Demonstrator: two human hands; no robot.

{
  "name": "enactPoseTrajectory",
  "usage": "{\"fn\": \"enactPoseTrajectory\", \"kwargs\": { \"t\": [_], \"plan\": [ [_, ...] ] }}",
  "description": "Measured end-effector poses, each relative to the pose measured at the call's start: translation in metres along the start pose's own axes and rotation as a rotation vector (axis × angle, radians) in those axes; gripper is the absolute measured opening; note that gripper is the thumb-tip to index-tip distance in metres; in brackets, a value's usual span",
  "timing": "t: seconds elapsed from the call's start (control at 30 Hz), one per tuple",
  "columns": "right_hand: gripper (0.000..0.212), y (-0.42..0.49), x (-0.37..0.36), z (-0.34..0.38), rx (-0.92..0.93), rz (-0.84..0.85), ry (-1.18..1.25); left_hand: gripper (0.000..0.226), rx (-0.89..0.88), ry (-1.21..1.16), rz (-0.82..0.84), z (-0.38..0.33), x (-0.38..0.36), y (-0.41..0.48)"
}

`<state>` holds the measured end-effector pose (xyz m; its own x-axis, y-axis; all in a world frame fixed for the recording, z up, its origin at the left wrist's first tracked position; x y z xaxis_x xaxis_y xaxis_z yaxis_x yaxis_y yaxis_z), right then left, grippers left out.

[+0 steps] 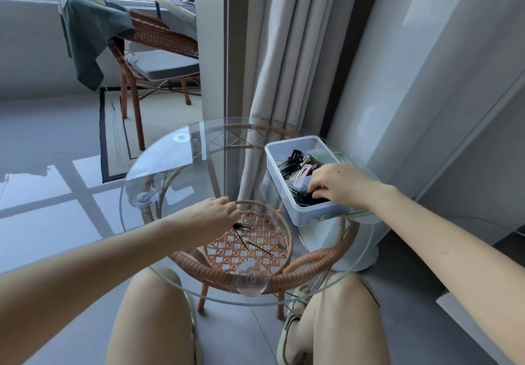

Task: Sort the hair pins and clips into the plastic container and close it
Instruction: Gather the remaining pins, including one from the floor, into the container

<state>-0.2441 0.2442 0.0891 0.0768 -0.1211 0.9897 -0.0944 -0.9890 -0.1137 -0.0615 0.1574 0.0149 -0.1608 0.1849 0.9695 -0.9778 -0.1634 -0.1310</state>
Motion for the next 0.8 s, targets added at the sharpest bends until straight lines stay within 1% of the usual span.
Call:
{"fn": "enactPoseTrajectory", "kwargs": {
  "t": [0.07,0.2,0.23,0.33,0.4,0.47,0.53,0.63,0.8],
  "plan": [
    [0.02,-0.002,0.003,0.0,-0.015,-0.013,0.088,0.033,-0.015,0.034,-0.01,-0.001,-0.001,0.001],
    [0.021,-0.017,0.013,-0.013,-0.091,-0.178,0.247,0.038,-0.036,0.047,-0.089,-0.004,0.001,-0.003],
    [0.02,-0.023,0.013,-0.016,-0.101,-0.212,0.258,0.042,-0.038,0.049,-0.078,-0.005,0.0,-0.002],
    [0.016,-0.039,0.012,-0.016,-0.123,-0.293,0.234,0.057,-0.012,0.069,0.038,-0.009,-0.01,0.0],
    [0.013,-0.055,0.018,-0.016,-0.188,-0.408,0.242,0.059,0.003,0.092,0.057,-0.013,-0.011,0.001],
    [0.012,-0.074,0.021,-0.02,-0.26,-0.504,0.305,0.06,0.018,0.091,0.079,-0.014,-0.011,0.0],
    [0.013,-0.087,0.014,-0.024,-0.307,-0.497,0.33,0.061,0.041,0.032,0.106,-0.014,-0.008,0.0],
    [0.014,-0.092,0.001,-0.028,-0.342,-0.452,0.315,0.052,0.133,-0.156,0.16,-0.01,0.001,0.001],
    [0.016,-0.089,-0.004,-0.03,-0.34,-0.449,0.306,0.018,0.222,-0.285,0.119,-0.01,0.022,0.009]
  ]
}}
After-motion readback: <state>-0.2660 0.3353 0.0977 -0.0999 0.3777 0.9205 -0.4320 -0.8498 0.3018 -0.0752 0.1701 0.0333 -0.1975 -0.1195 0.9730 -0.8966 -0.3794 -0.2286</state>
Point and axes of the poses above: each hand's wrist, its own y-axis towards the middle knuckle, its own x-axis out of the back of the hand, z = x × y, the point moved 6 cm from there along y, towards the middle knuckle, and after that the axes turned 2 degrees about z, right-handed, at the moved point
